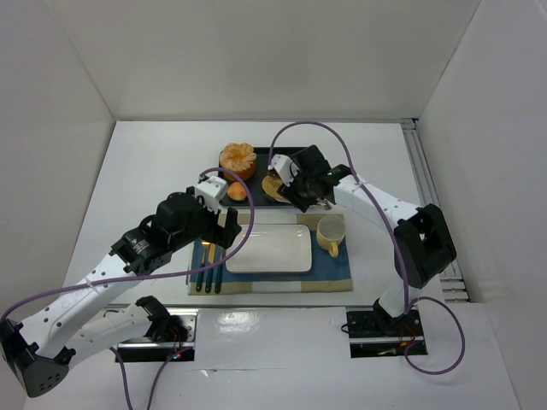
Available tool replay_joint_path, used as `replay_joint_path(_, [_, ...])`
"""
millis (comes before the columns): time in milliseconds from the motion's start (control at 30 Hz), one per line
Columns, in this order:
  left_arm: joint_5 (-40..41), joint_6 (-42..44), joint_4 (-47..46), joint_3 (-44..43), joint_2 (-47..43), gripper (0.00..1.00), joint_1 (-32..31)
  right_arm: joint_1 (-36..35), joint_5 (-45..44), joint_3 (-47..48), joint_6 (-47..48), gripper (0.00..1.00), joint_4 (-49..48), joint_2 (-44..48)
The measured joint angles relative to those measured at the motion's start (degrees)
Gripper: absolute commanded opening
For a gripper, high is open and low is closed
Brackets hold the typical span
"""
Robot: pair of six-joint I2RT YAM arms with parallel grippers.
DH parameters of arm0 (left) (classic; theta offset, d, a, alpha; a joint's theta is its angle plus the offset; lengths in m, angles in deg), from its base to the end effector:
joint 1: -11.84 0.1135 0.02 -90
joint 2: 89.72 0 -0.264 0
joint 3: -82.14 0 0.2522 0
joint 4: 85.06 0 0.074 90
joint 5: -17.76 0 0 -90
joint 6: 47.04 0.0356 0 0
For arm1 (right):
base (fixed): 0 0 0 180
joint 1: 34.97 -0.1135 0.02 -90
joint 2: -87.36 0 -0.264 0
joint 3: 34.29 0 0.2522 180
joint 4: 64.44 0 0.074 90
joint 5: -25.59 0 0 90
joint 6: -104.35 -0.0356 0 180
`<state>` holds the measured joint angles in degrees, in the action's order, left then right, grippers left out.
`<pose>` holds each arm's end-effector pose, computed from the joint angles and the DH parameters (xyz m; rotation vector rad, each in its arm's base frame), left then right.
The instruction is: Place the bread
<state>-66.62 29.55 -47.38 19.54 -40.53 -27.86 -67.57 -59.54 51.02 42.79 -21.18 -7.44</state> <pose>0.1504 -0.1203 0.3268 0.3982 1.9876 -0.4962 0.2992 0.1949 0.2479 -1.2961 2.1283 0.1364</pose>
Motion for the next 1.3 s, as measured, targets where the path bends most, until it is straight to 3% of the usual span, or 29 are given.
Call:
replay_joint_path(467, [0.00,0.02,0.00,0.00,0.00,1.00,0.00,-4.31,-9.66,-1.81,1.05,0.54,-2.78,-2.34])
replay_joint_path(800, [0.00,0.02,0.00,0.00,0.00,1.00,0.00,-5.38,-12.48,-1.81,1.27,0.23,-2.93,-3.17])
replay_joint_path(967, [0.00,0.00,0.00,0.00,0.00,1.00,0.00,-5.42,-12.81,-1.81,1.25,0.00,-2.93,-3.15])
replay_joint_path(1300, [0.00,0.02,0.00,0.00,0.00,1.00,0.00,-5.11,-9.03,-1.88,1.22,0.00,-2.23,0.61])
